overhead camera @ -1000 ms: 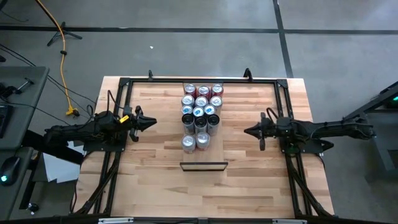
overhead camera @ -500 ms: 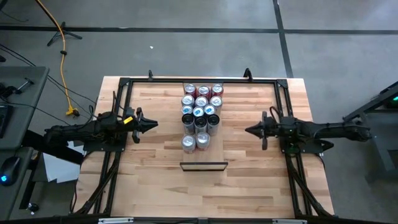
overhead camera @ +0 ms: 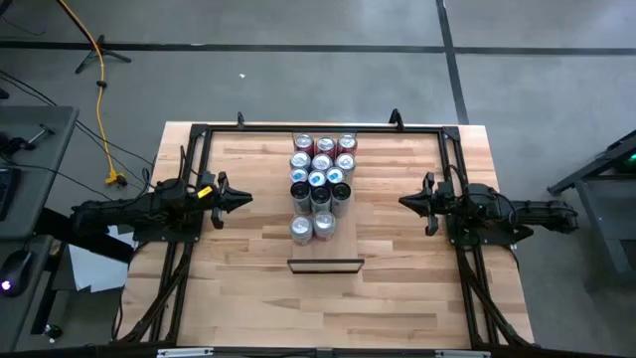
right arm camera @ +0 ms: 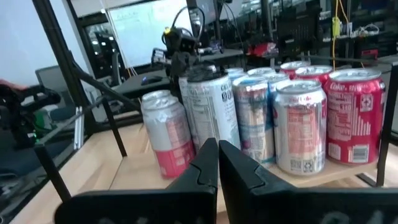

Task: Place canned beverage on shelf
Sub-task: Return to Home Position

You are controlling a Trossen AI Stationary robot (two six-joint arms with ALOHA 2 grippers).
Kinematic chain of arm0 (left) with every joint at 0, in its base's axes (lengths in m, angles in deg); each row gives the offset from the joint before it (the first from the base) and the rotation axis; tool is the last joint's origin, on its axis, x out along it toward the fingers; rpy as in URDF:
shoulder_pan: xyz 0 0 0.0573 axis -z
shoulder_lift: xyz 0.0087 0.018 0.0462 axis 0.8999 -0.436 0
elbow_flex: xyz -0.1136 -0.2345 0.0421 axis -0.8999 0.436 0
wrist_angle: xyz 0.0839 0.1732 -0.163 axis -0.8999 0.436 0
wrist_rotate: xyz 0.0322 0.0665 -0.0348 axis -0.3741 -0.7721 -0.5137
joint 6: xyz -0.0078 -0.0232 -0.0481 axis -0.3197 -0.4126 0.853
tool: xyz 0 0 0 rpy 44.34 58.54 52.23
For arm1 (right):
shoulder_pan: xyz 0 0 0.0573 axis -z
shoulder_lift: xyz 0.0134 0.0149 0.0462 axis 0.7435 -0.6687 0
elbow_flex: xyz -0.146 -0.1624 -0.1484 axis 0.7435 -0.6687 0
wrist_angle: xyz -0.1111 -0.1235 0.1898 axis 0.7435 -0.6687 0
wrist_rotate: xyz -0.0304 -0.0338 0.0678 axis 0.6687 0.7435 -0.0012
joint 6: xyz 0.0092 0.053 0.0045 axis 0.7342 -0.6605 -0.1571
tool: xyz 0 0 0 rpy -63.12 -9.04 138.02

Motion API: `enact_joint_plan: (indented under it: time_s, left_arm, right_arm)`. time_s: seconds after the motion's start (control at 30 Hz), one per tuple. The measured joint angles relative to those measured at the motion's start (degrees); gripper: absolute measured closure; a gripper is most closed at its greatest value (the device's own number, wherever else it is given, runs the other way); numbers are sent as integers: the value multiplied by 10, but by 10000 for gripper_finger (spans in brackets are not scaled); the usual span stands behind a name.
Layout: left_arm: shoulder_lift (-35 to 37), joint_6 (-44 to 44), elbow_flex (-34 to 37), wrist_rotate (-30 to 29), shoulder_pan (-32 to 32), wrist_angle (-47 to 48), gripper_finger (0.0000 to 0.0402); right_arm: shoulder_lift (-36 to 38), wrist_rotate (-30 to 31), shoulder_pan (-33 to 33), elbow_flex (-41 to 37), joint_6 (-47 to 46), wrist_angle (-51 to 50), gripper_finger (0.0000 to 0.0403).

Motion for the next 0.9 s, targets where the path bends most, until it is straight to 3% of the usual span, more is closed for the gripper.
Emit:
enact_joint_plan:
  time_s: [0.9]
  left_arm:
    - [-1,0,0,0,0,0,398]
  right_arm:
    - [-7,-2,-27,0,0,-7,402]
